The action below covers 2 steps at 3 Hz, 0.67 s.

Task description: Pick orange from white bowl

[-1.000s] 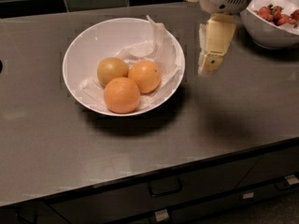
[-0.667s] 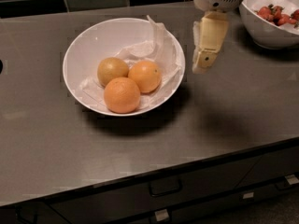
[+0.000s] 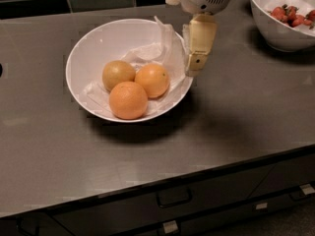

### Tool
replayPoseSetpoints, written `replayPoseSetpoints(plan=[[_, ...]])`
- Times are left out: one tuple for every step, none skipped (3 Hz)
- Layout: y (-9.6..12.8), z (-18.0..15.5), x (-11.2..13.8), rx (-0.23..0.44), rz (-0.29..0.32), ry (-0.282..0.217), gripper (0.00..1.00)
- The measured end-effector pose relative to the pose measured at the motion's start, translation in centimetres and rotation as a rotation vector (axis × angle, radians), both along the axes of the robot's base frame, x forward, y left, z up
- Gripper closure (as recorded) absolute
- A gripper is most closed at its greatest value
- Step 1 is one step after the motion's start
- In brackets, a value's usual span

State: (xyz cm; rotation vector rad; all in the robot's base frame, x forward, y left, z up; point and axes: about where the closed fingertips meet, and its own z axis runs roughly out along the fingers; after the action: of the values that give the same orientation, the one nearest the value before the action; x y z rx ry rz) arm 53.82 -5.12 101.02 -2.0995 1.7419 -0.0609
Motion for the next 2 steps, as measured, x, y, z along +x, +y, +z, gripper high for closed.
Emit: replayPoseSetpoints(plan=[[1.9, -0.6, 0.3, 0.007, 0.054, 0.017, 0.09], [3.2, -1.1, 0.6, 0.013, 0.088, 0.036, 0.18]])
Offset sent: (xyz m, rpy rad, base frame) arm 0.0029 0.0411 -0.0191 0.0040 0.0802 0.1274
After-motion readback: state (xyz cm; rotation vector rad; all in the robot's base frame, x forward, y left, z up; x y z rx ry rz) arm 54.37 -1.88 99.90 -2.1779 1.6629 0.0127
